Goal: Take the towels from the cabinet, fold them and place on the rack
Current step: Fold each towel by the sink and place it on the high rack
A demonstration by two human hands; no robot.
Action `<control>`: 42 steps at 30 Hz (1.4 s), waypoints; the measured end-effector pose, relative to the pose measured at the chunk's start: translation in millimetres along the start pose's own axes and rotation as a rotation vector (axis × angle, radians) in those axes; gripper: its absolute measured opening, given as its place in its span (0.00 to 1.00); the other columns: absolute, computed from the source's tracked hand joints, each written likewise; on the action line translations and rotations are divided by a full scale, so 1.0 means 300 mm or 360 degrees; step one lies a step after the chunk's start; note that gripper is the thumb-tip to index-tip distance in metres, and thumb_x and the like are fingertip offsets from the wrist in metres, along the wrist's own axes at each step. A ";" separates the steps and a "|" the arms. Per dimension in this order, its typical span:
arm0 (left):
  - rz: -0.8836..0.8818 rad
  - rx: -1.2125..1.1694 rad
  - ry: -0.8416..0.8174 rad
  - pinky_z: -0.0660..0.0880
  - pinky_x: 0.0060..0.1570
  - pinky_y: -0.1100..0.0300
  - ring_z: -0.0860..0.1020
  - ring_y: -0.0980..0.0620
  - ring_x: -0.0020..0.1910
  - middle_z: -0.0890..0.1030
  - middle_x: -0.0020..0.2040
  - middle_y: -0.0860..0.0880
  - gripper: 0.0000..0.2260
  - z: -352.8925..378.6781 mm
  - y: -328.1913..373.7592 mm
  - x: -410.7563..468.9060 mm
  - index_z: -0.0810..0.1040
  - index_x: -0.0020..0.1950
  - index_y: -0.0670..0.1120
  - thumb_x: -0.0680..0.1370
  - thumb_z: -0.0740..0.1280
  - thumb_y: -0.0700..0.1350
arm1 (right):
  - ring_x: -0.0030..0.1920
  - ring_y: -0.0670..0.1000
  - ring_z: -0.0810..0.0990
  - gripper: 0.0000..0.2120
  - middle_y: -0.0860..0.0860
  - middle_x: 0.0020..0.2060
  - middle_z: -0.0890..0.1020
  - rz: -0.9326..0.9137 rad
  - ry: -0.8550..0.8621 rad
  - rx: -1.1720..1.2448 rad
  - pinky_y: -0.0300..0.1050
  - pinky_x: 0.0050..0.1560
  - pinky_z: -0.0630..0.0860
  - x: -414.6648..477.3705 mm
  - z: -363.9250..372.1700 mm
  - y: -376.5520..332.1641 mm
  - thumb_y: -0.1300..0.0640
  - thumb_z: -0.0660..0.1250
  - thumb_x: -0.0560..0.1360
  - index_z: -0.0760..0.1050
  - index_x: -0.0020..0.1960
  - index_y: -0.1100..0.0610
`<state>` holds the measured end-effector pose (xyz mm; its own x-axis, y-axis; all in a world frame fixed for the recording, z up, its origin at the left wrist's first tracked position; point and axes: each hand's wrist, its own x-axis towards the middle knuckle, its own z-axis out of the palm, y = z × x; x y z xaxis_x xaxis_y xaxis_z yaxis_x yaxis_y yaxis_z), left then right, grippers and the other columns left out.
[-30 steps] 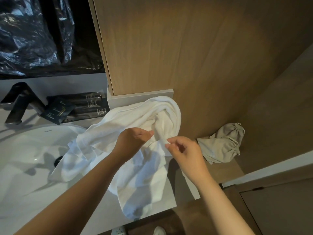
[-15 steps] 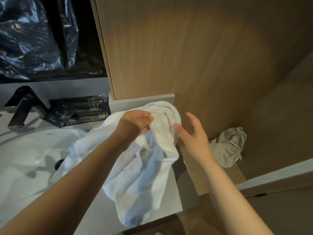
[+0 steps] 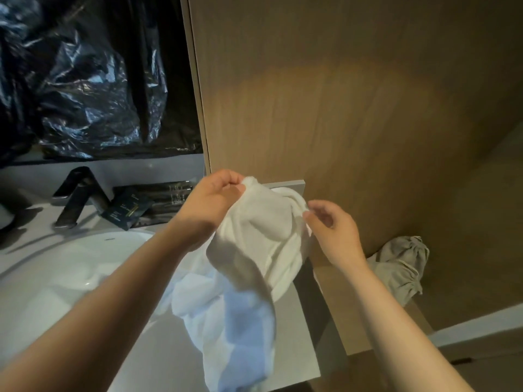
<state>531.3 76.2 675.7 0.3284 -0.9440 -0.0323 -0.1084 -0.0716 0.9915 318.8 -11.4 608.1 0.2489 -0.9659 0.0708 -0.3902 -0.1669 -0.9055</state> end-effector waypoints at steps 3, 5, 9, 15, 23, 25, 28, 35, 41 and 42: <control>-0.0027 -0.0123 -0.0011 0.70 0.39 0.55 0.73 0.48 0.36 0.78 0.38 0.44 0.08 -0.004 -0.009 -0.024 0.78 0.45 0.44 0.81 0.62 0.39 | 0.51 0.48 0.81 0.09 0.43 0.53 0.83 -0.0042 -0.0132 0.0082 0.46 0.55 0.79 -0.054 0.032 -0.015 0.55 0.68 0.77 0.81 0.57 0.50; -0.0048 -0.0225 -0.0068 0.73 0.38 0.56 0.76 0.49 0.35 0.81 0.37 0.45 0.08 -0.007 -0.010 -0.036 0.79 0.45 0.44 0.81 0.62 0.39 | 0.59 0.45 0.78 0.22 0.41 0.64 0.76 -0.0070 -0.0265 -0.0064 0.45 0.62 0.75 -0.064 0.062 -0.008 0.51 0.70 0.77 0.72 0.70 0.49; -0.0012 -0.0317 -0.0120 0.79 0.38 0.58 0.80 0.50 0.37 0.84 0.41 0.44 0.08 -0.026 -0.001 -0.055 0.82 0.47 0.44 0.80 0.64 0.41 | 0.71 0.47 0.68 0.24 0.44 0.73 0.67 -0.0203 -0.0428 -0.0573 0.48 0.69 0.69 -0.017 0.100 0.019 0.50 0.68 0.78 0.69 0.73 0.48; 0.0123 -0.0152 0.0115 0.77 0.41 0.56 0.80 0.53 0.39 0.84 0.42 0.48 0.08 -0.130 0.004 -0.071 0.82 0.45 0.51 0.80 0.65 0.42 | 0.51 0.48 0.81 0.07 0.48 0.51 0.84 -0.0173 -0.0361 -0.0290 0.48 0.55 0.76 0.030 0.081 0.034 0.57 0.67 0.78 0.83 0.48 0.56; 0.0384 0.0272 0.0504 0.72 0.38 0.68 0.78 0.63 0.37 0.81 0.41 0.59 0.11 -0.203 -0.002 -0.083 0.79 0.55 0.58 0.81 0.62 0.43 | 0.31 0.47 0.77 0.14 0.47 0.27 0.78 -0.0508 -0.0267 0.0116 0.37 0.36 0.71 0.071 0.111 -0.301 0.57 0.64 0.80 0.77 0.37 0.63; 0.0434 0.0337 0.0610 0.73 0.46 0.64 0.78 0.64 0.44 0.81 0.47 0.60 0.09 -0.224 0.028 -0.074 0.79 0.54 0.58 0.81 0.61 0.46 | 0.32 0.51 0.79 0.13 0.48 0.27 0.79 -0.0558 -0.0289 0.0276 0.37 0.33 0.73 0.078 0.109 -0.397 0.57 0.64 0.80 0.78 0.39 0.62; 0.0472 0.0386 0.0655 0.73 0.54 0.60 0.77 0.64 0.50 0.80 0.49 0.63 0.06 -0.251 0.063 -0.071 0.78 0.53 0.63 0.79 0.64 0.55 | 0.32 0.48 0.80 0.10 0.49 0.29 0.81 -0.0559 -0.0337 0.0425 0.36 0.34 0.76 0.077 0.080 -0.480 0.58 0.65 0.80 0.80 0.42 0.57; 0.0588 0.0539 0.0623 0.71 0.54 0.62 0.74 0.61 0.55 0.76 0.55 0.66 0.28 -0.242 0.152 -0.078 0.75 0.61 0.61 0.64 0.67 0.71 | 0.34 0.46 0.81 0.10 0.52 0.35 0.83 -0.0552 -0.0234 0.0506 0.34 0.37 0.77 0.038 0.012 -0.583 0.57 0.65 0.79 0.82 0.45 0.62; 0.0683 0.0591 0.0595 0.64 0.56 0.62 0.68 0.61 0.59 0.68 0.61 0.63 0.35 -0.210 0.211 -0.045 0.66 0.68 0.66 0.62 0.64 0.74 | 0.45 0.45 0.84 0.07 0.46 0.43 0.85 -0.0542 0.0017 0.0757 0.35 0.42 0.79 0.024 -0.053 -0.691 0.50 0.67 0.79 0.83 0.48 0.51; 0.0662 0.0632 0.0555 0.63 0.55 0.62 0.68 0.60 0.59 0.67 0.61 0.62 0.37 -0.202 0.197 -0.037 0.64 0.69 0.65 0.63 0.64 0.75 | 0.46 0.44 0.84 0.07 0.44 0.44 0.85 -0.0526 0.0032 0.0669 0.37 0.43 0.81 0.026 -0.058 -0.680 0.50 0.67 0.79 0.83 0.50 0.49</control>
<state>578.2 102.0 742.4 0.4614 -0.7639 0.4512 -0.6063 0.0998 0.7889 385.1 11.6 800.6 0.2796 -0.8795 0.3851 0.0958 -0.3735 -0.9227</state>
